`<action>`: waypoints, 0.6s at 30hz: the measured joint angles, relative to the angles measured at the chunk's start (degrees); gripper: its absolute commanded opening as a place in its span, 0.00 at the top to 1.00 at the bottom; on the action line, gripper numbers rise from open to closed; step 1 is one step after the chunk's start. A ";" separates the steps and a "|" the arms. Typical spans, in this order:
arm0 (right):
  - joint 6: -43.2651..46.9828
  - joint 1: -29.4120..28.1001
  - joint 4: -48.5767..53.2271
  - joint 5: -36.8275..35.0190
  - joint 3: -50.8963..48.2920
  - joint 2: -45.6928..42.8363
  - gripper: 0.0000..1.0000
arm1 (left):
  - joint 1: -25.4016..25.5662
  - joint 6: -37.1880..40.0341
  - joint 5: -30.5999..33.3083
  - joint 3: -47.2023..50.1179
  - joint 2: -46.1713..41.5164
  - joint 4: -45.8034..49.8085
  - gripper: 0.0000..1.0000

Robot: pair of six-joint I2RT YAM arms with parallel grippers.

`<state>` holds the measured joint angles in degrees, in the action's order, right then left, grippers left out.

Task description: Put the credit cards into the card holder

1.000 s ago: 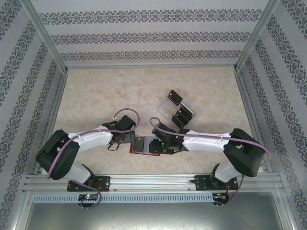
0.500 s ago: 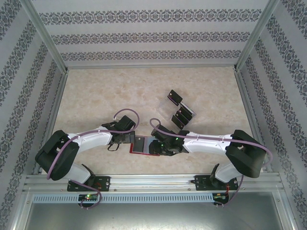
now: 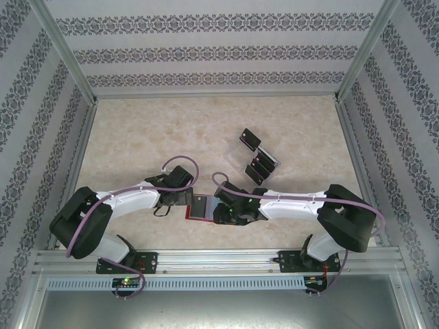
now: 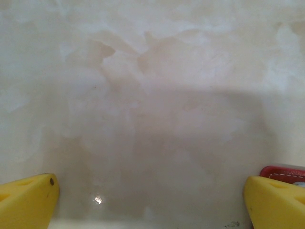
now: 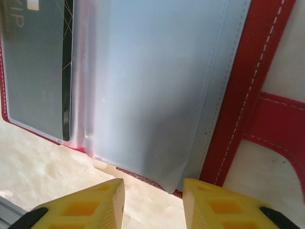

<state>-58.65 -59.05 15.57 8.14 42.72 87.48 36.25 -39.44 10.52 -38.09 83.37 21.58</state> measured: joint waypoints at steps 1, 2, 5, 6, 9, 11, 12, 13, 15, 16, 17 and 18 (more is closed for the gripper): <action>0.00 0.00 -0.04 0.00 0.00 0.20 0.67 | 0.00 0.00 0.00 0.00 -0.04 0.00 0.00; 0.00 0.00 -0.04 0.00 0.00 0.37 0.70 | 0.00 -0.02 0.00 0.02 -0.09 0.00 0.00; 0.13 0.02 -0.07 0.00 0.07 0.76 0.82 | 0.00 -0.02 0.00 0.04 -0.11 0.00 0.00; 0.11 0.02 -0.07 -0.02 0.11 0.85 0.87 | 0.00 0.00 0.00 0.04 -0.11 0.00 0.00; 0.11 0.02 -0.02 -0.02 0.35 0.87 0.98 | 0.00 0.00 -0.02 0.04 -0.13 0.00 0.00; 0.09 0.02 0.07 -0.04 0.44 0.81 1.00 | 0.00 -0.02 -0.04 0.04 -0.20 0.00 0.00; 0.11 0.02 0.13 -0.02 0.44 0.72 1.00 | 0.00 0.00 -0.09 0.04 -0.31 0.02 0.00; 0.11 0.02 0.26 -0.02 0.46 0.50 1.00 | 0.00 0.00 -0.15 0.04 -0.44 0.02 0.00; 0.13 0.02 0.92 -0.02 0.66 -0.20 1.00 | 0.00 0.00 -0.13 0.04 -0.98 0.24 0.00; 0.28 0.02 1.38 -0.02 0.87 -0.74 1.00 | -0.09 0.02 -0.09 0.00 -1.31 0.46 0.00; 0.37 0.02 1.88 -0.04 1.25 -1.20 1.00 | -0.26 0.02 0.02 -0.17 -1.57 0.85 0.00; 0.52 0.02 2.54 -0.04 1.90 -1.64 1.00 | -0.44 0.04 0.04 -0.44 -1.79 1.27 0.00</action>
<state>-58.13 -59.02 18.11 8.10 44.62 85.84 35.81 -39.40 10.57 -38.52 81.58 22.85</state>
